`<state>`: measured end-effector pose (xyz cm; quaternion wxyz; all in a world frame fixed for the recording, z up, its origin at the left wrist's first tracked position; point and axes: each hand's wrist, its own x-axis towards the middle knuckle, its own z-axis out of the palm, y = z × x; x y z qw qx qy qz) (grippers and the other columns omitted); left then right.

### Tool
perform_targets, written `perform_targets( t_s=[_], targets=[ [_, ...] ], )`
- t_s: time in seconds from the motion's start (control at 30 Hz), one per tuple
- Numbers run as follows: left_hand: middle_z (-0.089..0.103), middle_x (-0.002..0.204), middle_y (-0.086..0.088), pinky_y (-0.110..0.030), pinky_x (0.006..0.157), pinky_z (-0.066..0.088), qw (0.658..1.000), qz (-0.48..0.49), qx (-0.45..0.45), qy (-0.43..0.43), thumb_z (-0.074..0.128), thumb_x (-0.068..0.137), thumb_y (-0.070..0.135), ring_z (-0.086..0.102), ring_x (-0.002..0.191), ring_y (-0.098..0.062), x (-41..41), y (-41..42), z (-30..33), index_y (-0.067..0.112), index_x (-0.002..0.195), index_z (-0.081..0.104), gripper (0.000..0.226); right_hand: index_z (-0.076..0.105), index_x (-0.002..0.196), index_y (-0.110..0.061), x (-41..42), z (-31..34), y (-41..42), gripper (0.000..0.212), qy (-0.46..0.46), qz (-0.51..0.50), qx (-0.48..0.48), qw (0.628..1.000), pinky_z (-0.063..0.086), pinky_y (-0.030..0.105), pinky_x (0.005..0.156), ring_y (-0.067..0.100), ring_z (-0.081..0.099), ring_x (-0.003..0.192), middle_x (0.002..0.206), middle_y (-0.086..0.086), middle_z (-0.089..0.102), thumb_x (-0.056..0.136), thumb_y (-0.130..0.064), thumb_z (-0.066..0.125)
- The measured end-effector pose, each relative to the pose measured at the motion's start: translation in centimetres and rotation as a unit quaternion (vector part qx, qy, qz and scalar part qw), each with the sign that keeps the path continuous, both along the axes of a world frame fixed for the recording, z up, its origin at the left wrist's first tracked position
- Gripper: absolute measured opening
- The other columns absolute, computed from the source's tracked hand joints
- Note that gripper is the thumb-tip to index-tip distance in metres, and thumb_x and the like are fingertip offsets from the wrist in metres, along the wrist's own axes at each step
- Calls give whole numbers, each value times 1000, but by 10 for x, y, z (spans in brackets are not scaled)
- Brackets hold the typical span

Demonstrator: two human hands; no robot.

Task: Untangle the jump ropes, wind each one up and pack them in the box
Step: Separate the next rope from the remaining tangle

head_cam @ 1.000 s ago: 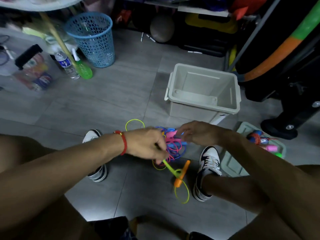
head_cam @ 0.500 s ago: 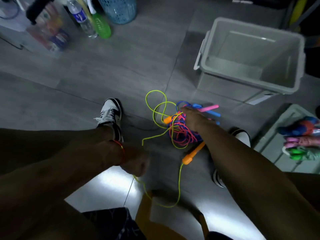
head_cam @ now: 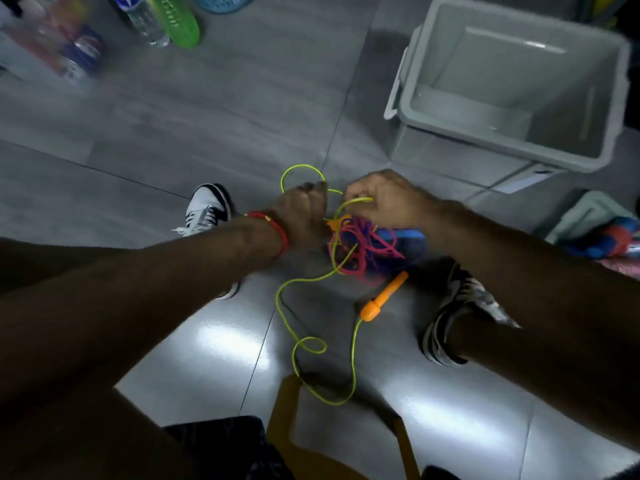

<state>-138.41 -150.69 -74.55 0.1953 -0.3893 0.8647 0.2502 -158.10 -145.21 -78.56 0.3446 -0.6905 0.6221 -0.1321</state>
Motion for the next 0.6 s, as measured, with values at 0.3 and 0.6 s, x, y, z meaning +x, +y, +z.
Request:
perform_targets(
  t_s=[0.3,0.6],
  targets=[
    [70,69,-15,-30,67,45,966,190,55,169,47,103,40,57,57,-17,14,-21,58,14,60,60,52,74,91,-22,-48,191,29,19,260,-10,-104,960,47,33,80,33,64,93,96,10,70,87,-39,66],
    [46,44,-2,-47,59,60,757,489,39,431,40,96,58,66,49,-35,49,-64,116,18,69,45,49,75,90,-15,-105,175,122,13,282,-214,42,934,35,26,73,34,67,95,82,9,63,90,-28,73]
  ],
)
